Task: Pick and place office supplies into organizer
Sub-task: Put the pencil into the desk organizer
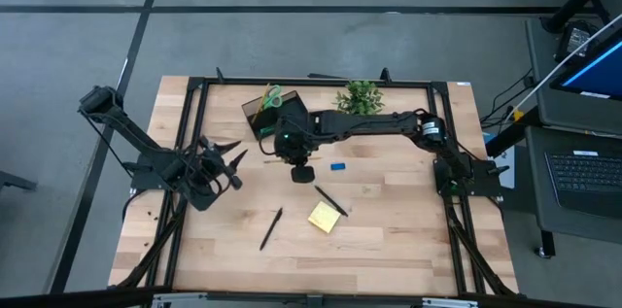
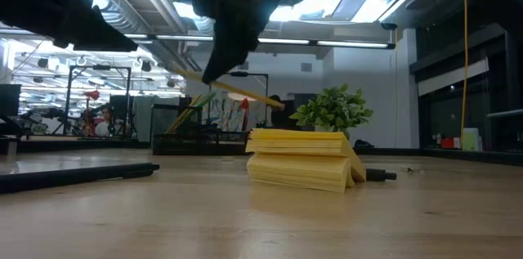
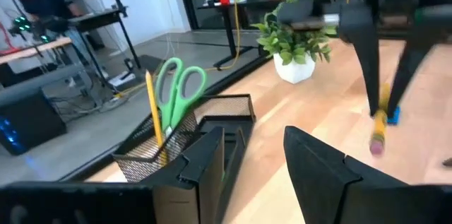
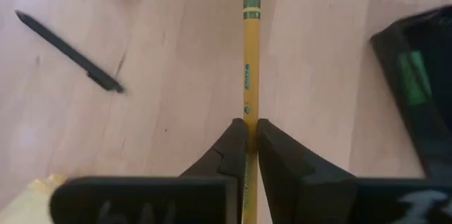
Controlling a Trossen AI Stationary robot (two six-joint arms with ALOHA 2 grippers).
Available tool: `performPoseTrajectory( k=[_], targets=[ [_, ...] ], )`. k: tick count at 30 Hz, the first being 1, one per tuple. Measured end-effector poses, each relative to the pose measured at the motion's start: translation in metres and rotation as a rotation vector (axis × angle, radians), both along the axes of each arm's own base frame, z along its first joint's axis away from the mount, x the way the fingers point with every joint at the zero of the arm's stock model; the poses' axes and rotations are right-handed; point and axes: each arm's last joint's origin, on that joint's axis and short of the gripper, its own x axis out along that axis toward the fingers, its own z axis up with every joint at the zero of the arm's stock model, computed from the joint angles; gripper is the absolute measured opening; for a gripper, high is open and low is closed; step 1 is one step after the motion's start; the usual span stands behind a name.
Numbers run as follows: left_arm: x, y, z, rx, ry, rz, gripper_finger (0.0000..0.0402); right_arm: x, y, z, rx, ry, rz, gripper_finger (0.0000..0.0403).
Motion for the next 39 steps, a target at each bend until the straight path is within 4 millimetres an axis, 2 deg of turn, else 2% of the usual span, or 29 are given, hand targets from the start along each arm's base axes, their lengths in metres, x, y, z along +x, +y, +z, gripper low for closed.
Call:
performPoseTrajectory(
  k=[5,10,15,21,26,31,39],
  targets=[
    [-0.001,-0.007,-0.006,-0.019,0.01,-0.055,0.015,0.001,0.0,0.007,-0.005,-0.045,0.003,0.0034],
    [-0.01,-0.01,-0.028,-0.047,-0.019,-0.116,0.0148,0.001,0.0,0.008,-0.015,-0.051,0.018,0.0024],
    [-0.018,-0.012,-0.042,-0.12,-0.069,-0.193,0.0148,0.002,0.0,0.008,-0.015,-0.063,0.017,0.0035],
    [-0.008,-0.011,-0.034,-0.139,-0.096,-0.289,0.0146,0.005,0.0,0.011,-0.017,-0.098,0.016,0.0037],
    [0.005,0.0,-0.031,-0.121,-0.064,-0.348,0.0146,0.006,0.0,0.023,-0.019,-0.124,0.016,0.0025],
    [0.016,0.009,-0.025,-0.083,-0.075,-0.4,0.0144,0.006,0.001,0.031,-0.02,-0.133,0.019,0.0031],
    [0.024,0.017,-0.017,-0.03,-0.109,-0.472,0.0144,0.005,0.001,0.029,-0.019,-0.117,0.019,0.0025]
  ],
)
